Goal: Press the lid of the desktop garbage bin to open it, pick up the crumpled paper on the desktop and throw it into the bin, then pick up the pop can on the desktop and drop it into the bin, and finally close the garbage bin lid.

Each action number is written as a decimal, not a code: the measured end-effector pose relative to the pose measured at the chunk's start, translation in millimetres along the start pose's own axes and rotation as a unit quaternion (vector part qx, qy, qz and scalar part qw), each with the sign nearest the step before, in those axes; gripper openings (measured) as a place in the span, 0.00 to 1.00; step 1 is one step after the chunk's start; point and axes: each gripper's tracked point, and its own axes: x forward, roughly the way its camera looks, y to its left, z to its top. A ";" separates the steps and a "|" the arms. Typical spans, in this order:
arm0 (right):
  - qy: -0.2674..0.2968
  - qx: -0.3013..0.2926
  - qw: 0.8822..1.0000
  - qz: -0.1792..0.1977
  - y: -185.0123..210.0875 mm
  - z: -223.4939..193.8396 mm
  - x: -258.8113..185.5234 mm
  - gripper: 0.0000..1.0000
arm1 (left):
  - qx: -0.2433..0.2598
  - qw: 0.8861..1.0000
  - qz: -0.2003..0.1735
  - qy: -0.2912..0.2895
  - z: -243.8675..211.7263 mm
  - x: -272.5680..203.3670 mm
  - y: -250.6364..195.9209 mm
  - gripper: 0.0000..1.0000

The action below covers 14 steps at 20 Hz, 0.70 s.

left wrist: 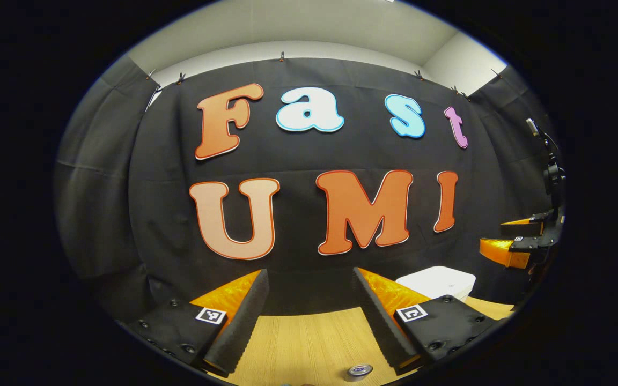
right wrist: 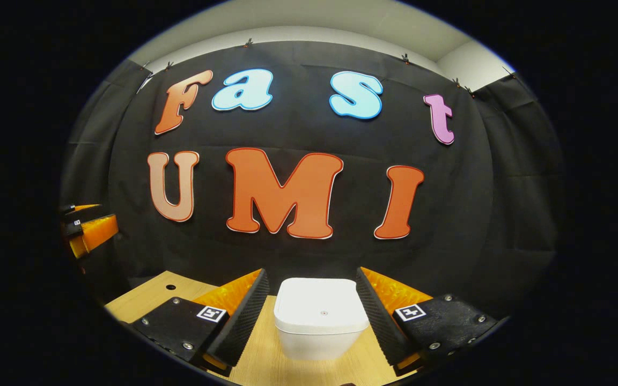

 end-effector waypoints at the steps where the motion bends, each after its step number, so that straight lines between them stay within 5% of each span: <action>1: -0.001 -0.003 1.000 -0.004 -1.7 0.7 0.5 0.98 | 0.001 1.000 -0.002 0.002 -3.4 -1.4 -0.3 1.00; 9: 0.011 -0.009 1.000 -0.028 -22.3 -4.5 0.8 0.98 | 0.002 1.000 -0.016 0.015 -19.8 -5.5 -0.9 0.99; 14: 0.021 -0.011 1.000 -0.018 -36.4 -8.7 23.3 0.93 | 0.007 1.000 0.009 0.026 -25.8 -0.4 -1.6 1.00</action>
